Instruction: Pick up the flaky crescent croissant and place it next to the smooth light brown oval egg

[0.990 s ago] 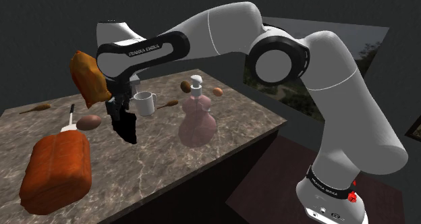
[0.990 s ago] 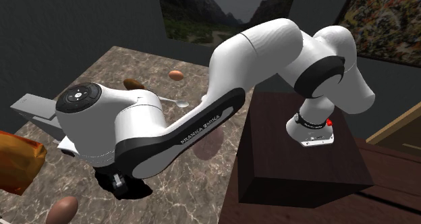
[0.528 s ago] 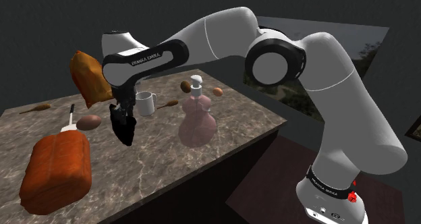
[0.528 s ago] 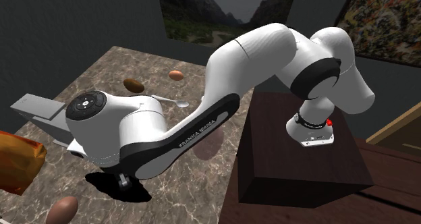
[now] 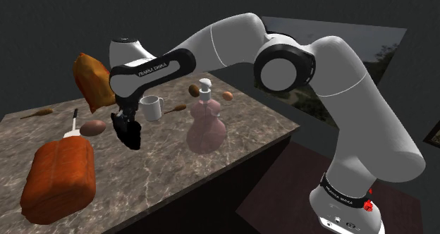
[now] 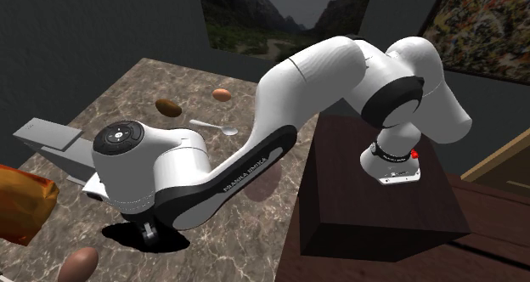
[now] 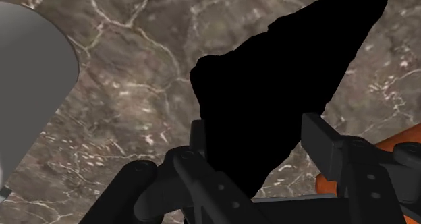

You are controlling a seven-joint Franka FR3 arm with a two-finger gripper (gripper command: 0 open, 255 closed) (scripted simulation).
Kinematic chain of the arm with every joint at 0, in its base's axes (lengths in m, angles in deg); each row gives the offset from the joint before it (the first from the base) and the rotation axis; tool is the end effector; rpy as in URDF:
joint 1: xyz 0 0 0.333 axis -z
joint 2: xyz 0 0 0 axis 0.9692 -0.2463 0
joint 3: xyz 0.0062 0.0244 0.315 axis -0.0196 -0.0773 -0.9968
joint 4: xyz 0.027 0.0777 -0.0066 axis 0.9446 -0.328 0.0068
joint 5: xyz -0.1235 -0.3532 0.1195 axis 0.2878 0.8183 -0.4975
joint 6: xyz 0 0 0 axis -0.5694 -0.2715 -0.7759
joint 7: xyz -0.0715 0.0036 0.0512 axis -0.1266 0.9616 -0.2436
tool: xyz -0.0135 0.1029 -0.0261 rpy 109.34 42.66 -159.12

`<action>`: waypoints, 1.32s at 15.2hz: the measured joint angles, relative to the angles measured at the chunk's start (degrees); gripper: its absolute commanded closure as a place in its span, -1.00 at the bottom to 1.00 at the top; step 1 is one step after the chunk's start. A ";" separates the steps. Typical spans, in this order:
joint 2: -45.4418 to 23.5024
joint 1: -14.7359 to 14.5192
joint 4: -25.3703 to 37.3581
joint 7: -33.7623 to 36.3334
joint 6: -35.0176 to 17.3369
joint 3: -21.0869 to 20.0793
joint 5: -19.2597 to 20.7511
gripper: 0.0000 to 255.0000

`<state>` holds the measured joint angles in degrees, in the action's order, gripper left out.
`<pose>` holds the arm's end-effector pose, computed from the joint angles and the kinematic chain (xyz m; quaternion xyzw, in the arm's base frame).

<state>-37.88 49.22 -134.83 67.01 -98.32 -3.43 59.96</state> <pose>0.6974 0.3341 0.3590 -0.9366 -0.3244 -0.1296 0.0271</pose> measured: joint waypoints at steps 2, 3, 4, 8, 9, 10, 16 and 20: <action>0.22 -0.35 -0.99 0.57 -1.81 0.11 0.34 1.00; 0.57 -0.35 -1.66 0.57 -2.45 0.05 0.38 -1.00; 0.03 -0.62 -1.41 0.84 -1.87 -0.02 0.46 -1.00; 1.64 -1.34 -4.61 1.42 0.92 -0.15 0.56 -1.00; 1.04 -1.14 -3.43 1.16 1.87 -0.33 0.41 -1.00; 0.53 -1.06 -1.58 1.20 5.96 -0.36 0.42 -1.00; 2.03 -0.55 1.35 0.77 15.13 -0.38 0.36 -1.00; 2.07 -0.54 1.42 0.77 15.36 -0.38 0.36 -1.00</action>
